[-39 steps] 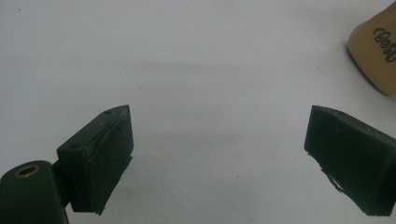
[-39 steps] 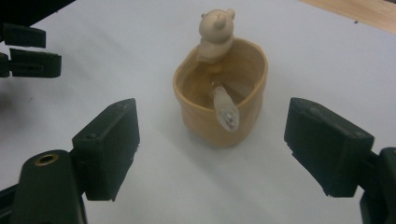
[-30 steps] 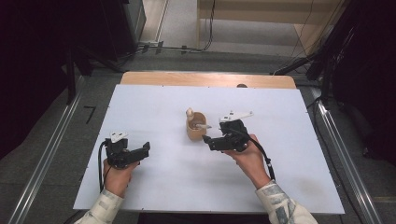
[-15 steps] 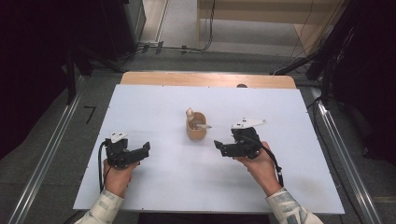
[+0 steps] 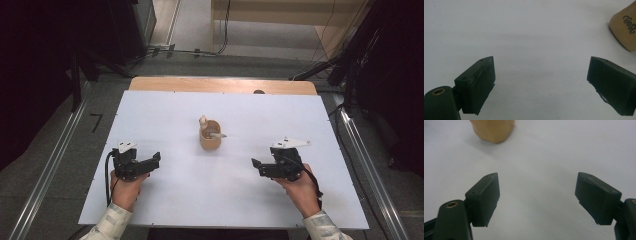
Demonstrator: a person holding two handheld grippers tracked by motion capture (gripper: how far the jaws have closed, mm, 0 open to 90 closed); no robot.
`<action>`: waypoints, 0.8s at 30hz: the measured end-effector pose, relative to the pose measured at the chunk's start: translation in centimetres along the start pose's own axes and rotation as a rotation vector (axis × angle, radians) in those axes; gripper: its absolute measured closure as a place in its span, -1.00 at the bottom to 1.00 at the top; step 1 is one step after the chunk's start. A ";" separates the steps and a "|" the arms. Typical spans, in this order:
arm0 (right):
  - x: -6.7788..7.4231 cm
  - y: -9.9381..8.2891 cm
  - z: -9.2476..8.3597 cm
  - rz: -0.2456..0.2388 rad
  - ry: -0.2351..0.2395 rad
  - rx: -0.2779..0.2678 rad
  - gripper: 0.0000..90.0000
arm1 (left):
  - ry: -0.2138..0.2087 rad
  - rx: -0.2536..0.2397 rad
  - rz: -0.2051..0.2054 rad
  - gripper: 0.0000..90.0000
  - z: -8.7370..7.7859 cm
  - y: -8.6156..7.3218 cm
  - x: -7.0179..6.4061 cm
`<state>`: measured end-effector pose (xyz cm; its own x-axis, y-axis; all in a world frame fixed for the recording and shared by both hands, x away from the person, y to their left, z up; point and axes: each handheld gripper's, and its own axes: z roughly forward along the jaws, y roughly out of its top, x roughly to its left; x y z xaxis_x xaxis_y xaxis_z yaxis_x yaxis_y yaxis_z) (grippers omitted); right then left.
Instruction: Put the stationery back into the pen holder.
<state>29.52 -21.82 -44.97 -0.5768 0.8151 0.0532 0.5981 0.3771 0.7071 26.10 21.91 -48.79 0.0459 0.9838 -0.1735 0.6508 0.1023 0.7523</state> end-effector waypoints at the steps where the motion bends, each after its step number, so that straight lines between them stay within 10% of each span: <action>1: -0.4 -0.4 -0.2 0.008 -0.009 0.004 -0.58 | 0.000 0.000 0.000 -0.81 0.0 0.0 0.0; 24: -8.1 -7.4 -5.5 0.185 -0.213 0.027 -0.58 | -0.026 -0.002 0.021 -0.81 -0.1 -0.2 -1.5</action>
